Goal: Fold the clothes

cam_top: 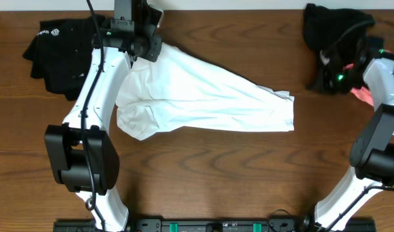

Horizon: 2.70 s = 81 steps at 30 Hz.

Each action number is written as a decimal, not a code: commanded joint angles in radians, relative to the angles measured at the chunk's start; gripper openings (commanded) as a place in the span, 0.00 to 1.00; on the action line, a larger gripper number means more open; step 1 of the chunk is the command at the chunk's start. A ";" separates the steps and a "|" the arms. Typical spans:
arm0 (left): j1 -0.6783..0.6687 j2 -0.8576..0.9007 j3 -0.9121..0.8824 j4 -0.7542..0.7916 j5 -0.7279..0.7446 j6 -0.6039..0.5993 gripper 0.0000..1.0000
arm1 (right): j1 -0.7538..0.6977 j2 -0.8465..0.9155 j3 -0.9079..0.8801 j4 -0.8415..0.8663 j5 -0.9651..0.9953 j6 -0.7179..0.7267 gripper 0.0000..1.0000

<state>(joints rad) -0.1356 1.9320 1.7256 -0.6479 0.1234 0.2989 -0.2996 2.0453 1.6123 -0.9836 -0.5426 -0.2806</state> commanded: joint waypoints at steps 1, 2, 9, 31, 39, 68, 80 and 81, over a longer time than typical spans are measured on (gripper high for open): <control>0.000 -0.008 0.013 -0.008 -0.012 -0.009 0.06 | 0.036 -0.012 0.076 0.007 -0.026 -0.033 0.05; 0.001 -0.008 0.013 -0.008 -0.012 -0.009 0.06 | 0.051 -0.012 0.083 0.008 -0.022 -0.046 0.06; 0.000 -0.008 0.013 -0.007 -0.012 -0.024 0.06 | 0.191 -0.001 0.085 -0.066 0.068 -0.064 0.24; 0.000 -0.008 0.013 -0.006 -0.012 -0.023 0.06 | 0.203 0.001 -0.066 -0.186 0.298 0.138 0.52; 0.000 -0.008 0.013 -0.007 -0.012 -0.023 0.06 | 0.203 0.002 -0.102 -0.039 0.226 0.126 0.49; 0.000 -0.008 0.013 -0.005 -0.013 -0.023 0.06 | 0.228 0.002 -0.048 0.039 0.172 0.072 0.01; 0.000 -0.027 0.013 0.005 -0.013 -0.028 0.06 | 0.160 0.002 0.338 -0.103 0.179 0.002 0.01; 0.000 -0.031 0.013 0.004 -0.013 -0.028 0.06 | 0.155 0.002 0.340 -0.117 0.179 -0.007 0.01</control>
<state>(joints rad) -0.1356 1.9316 1.7256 -0.6464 0.1234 0.2844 -0.1249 2.0579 1.9282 -1.0729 -0.3599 -0.2428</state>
